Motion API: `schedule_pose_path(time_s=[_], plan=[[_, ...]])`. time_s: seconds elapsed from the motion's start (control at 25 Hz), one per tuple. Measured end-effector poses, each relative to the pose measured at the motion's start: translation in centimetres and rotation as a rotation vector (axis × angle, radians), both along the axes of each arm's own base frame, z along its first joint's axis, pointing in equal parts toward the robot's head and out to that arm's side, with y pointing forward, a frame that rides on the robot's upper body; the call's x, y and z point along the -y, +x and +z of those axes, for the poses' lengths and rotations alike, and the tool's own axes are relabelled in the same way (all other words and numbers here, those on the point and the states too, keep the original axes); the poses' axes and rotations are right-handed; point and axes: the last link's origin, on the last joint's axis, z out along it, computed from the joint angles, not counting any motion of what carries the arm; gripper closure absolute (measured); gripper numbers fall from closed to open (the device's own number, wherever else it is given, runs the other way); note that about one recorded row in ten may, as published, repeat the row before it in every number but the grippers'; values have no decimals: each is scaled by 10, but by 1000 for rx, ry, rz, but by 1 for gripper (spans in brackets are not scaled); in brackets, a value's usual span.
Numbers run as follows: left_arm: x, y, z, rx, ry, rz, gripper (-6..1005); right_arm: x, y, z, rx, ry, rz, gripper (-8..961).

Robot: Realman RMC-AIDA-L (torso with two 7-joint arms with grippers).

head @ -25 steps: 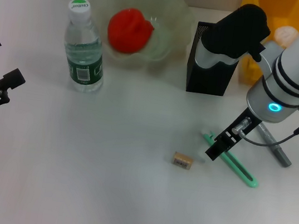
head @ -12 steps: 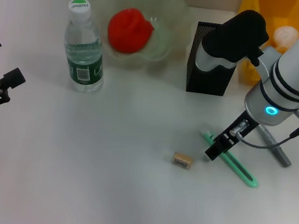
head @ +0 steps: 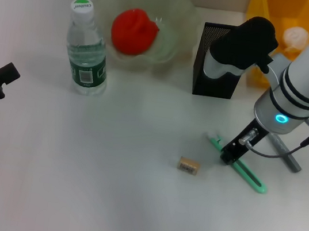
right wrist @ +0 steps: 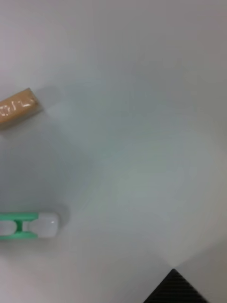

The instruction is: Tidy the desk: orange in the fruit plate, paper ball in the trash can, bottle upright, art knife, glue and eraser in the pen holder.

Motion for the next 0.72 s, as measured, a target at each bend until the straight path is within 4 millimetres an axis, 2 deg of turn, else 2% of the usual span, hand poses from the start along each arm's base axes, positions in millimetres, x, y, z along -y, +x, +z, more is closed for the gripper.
schedule_pose_path(time_s=[0.08, 0.2, 0.4, 0.52, 0.72], plan=[[0, 0, 0, 0, 0, 1, 136, 0, 1, 0, -2, 2, -3, 567], [0, -1, 0, 0, 1, 4, 136, -1, 1, 1, -6, 2, -3, 765], [0, -2, 1, 2, 8, 11, 135, -1, -6, 10, -39, 24, 25, 787], [0, -1, 1, 2, 7, 11, 135, -4, -21, 32, -117, 84, 70, 787], [0, -2, 0, 6, 4, 15, 135, -13, -38, 83, -256, 289, 182, 786]])
